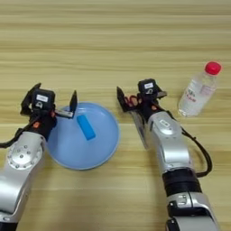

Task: Move the objects on the table

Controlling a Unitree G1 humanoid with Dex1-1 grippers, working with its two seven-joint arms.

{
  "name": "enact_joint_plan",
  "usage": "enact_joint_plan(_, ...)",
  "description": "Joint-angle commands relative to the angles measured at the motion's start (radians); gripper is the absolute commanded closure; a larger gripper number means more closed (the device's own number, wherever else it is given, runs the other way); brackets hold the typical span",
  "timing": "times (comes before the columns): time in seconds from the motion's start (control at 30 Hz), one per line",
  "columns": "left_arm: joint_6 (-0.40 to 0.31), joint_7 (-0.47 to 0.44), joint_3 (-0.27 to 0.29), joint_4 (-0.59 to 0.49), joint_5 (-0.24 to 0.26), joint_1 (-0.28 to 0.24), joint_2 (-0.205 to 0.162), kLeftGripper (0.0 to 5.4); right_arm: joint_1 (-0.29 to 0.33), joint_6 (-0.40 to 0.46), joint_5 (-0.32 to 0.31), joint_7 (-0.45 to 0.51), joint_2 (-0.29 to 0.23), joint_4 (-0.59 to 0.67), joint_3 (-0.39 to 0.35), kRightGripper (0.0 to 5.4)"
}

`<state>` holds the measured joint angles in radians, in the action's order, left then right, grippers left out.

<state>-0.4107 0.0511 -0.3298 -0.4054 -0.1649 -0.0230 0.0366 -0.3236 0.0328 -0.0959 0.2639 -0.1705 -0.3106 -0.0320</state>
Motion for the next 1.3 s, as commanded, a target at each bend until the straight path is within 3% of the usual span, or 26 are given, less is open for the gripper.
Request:
enact_joint_plan(0.03,-0.142,-0.036,-0.048,-0.092,-0.022,-0.016,-0.003,0.00,-0.022,-0.002,0.016,-0.019,0.016,-0.005,0.011,0.04)
enact_joint_plan(0.17,-0.239,-0.081,-0.078,-0.113,0.030,-0.026,0.010,0.00,-0.026,0.001,0.024,-0.031,0.030,-0.003,0.014,0.04)
enact_joint_plan(0.43,-0.304,-0.113,-0.084,-0.106,0.025,-0.044,-0.027,0.00,-0.030,0.015,0.032,-0.058,0.060,0.018,0.024,0.04)
enact_joint_plan(0.67,-0.299,-0.138,-0.098,-0.006,0.030,-0.038,-0.029,0.00,-0.033,0.023,0.032,-0.076,0.078,0.032,0.027,0.04)
enact_joint_plan(1.0,-0.249,-0.147,-0.069,0.143,0.025,0.034,-0.009,0.00,-0.038,0.033,0.032,-0.091,0.090,0.039,0.026,0.04)
enact_joint_plan(1.3,-0.236,-0.151,-0.076,0.167,0.020,0.032,-0.006,0.00,-0.041,0.036,0.031,-0.097,0.095,0.040,0.024,0.04)
